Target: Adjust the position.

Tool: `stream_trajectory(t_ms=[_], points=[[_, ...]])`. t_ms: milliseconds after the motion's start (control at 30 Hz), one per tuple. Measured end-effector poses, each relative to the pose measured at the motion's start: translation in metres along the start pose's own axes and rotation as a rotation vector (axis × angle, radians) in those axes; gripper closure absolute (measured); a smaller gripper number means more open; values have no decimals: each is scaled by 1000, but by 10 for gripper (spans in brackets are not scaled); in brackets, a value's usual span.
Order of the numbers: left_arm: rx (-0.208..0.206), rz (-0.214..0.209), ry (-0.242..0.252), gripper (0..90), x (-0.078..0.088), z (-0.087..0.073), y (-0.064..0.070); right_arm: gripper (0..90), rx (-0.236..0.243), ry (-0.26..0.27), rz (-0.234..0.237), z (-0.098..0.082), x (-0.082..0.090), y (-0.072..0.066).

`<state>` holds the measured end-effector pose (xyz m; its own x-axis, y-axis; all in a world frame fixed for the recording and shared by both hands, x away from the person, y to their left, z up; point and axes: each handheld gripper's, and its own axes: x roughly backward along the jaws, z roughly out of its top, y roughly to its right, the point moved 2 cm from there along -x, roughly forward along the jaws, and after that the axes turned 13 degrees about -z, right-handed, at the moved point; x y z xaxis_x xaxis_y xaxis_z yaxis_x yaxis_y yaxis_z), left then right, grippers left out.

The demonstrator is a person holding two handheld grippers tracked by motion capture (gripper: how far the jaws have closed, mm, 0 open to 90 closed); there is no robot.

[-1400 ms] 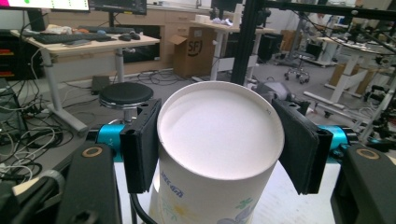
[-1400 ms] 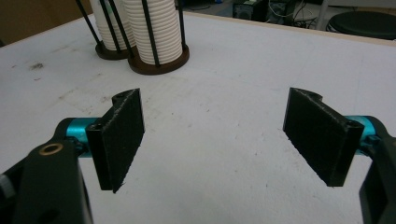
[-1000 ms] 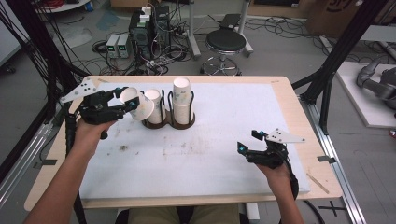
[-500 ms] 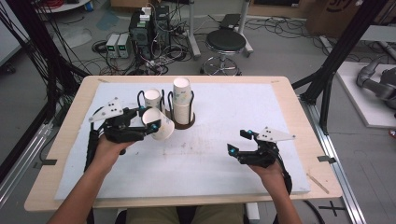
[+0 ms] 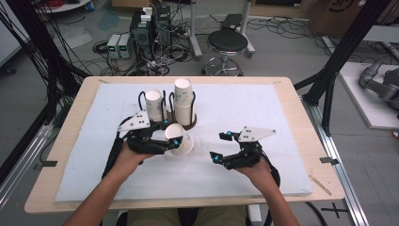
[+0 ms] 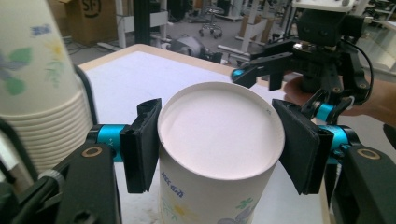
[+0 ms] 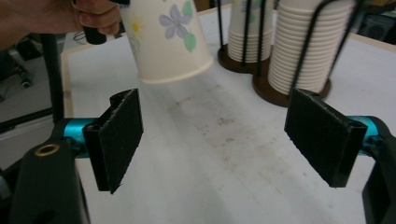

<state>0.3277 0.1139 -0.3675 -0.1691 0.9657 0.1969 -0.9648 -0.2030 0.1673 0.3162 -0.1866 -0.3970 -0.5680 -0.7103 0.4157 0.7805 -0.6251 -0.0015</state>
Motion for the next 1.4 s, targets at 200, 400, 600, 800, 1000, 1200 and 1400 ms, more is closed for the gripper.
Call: stream_trajectory(t_ms=[200, 400, 600, 800, 1000, 1200, 1400], points=[[-5, -27, -19, 365, -11, -1, 4, 200, 59, -38, 80, 6, -26, -12], [-21, -69, -28, 365, -19, -1, 9, 200, 98, -37, 118, 9, -37, -19], [-28, -113, -44, 365, -23, -1, 12, 200, 107, -22, 155, 10, -38, -24], [-35, -150, -54, 365, -28, -1, 15, 200, 122, -26, 184, 10, -40, -28], [-38, -172, -54, 366, -29, 0, 18, 201, 132, -31, 197, 10, -42, -31], [-39, -192, -51, 366, -29, 1, 20, 218, 137, -25, 207, 10, -43, -32], [-46, -200, -51, 366, -29, 1, 21, 269, 154, -25, 231, 9, -44, -33]])
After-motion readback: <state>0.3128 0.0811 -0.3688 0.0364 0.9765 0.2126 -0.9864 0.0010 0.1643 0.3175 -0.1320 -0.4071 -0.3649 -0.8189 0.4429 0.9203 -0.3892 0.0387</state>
